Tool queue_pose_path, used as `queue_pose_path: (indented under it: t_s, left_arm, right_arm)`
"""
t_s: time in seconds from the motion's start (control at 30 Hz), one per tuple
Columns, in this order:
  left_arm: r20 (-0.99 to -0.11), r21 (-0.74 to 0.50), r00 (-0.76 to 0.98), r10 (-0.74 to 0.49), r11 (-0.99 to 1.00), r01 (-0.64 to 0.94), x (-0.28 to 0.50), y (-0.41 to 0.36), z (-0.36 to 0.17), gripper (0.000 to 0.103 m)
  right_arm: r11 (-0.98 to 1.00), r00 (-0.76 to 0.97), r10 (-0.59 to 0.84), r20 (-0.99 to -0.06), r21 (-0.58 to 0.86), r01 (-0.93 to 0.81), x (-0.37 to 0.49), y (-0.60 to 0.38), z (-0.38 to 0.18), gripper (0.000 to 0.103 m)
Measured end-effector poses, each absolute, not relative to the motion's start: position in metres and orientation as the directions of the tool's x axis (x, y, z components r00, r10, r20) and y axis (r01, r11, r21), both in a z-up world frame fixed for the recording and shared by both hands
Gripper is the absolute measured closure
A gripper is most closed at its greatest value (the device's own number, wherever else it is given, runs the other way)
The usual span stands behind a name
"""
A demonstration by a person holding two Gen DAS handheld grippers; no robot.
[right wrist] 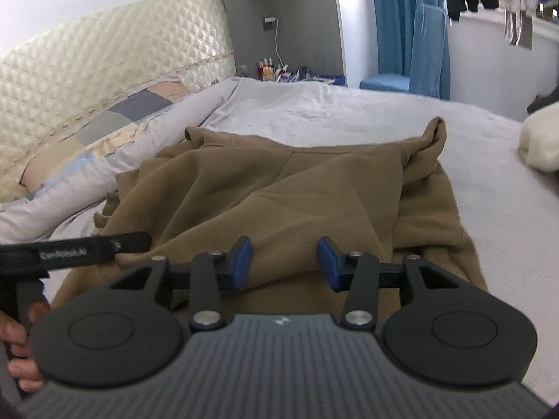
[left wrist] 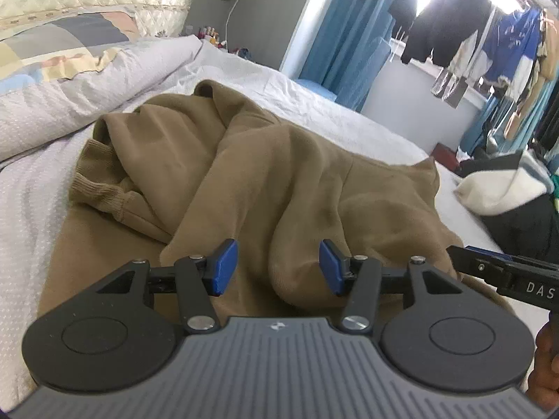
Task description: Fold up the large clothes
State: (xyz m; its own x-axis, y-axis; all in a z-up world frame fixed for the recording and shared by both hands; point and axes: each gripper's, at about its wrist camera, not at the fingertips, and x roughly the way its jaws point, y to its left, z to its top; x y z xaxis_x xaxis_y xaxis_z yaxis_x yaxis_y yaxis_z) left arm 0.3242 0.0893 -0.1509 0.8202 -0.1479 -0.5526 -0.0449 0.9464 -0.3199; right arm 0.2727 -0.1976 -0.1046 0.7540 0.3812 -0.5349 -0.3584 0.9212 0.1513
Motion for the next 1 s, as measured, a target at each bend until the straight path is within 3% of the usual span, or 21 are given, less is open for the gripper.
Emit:
queue_pose_path:
  t_s: [0.43, 0.7, 1.0]
  left_arm:
    - [-0.667, -0.309, 0.733, -0.134, 0.945, -0.109, 0.377, 0.083, -0.185, 0.041]
    - [-0.643, -0.32, 0.754, -0.135, 0.942, -0.104, 0.366, 0.082, -0.176, 0.041]
    - [-0.594, -0.346, 0.791, -0.149, 0.935, -0.083, 0.299, 0.093, -0.141, 0.041]
  right_arm:
    - [0.919, 0.649, 0.373, -0.663, 0.165, -0.359, 0.309, -0.176, -0.16, 0.063]
    - [0.921, 0.649, 0.378, -0.661, 0.198, -0.335, 0.311, -0.178, -0.159, 0.063]
    - [0.929, 0.652, 0.369, -0.662, 0.249, -0.273, 0.269, -0.213, -0.126, 0.056]
